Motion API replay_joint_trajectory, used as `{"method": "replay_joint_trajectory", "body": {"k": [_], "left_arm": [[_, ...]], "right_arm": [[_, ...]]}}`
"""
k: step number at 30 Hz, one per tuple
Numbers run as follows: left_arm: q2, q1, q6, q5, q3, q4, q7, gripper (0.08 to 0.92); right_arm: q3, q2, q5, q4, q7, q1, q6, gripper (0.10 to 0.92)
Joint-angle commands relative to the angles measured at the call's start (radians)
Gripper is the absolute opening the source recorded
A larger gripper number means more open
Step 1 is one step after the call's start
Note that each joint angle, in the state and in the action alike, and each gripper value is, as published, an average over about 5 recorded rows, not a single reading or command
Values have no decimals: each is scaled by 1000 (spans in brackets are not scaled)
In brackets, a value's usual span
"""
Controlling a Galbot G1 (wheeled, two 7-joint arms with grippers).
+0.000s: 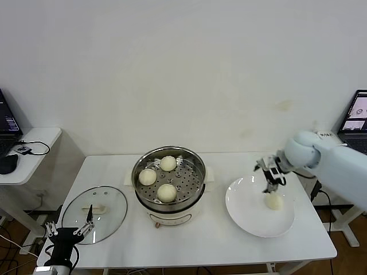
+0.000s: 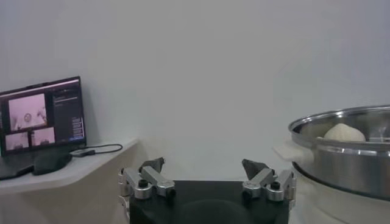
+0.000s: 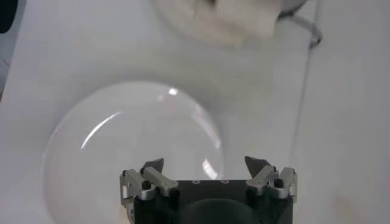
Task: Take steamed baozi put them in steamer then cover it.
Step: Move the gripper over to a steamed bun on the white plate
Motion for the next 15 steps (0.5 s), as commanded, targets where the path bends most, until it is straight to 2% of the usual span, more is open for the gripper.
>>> {"method": "replay_joint_trajectory", "body": {"k": [1,15], "left_arm": [[1,1,2,2,3,1,1,823],[-10,14,0,11,7,-5,1,823]], "right_arm": [[201,-63,-127,-43,5,-284,-14,823],[269,58,-216,-187,29,-323,15,823]]}}
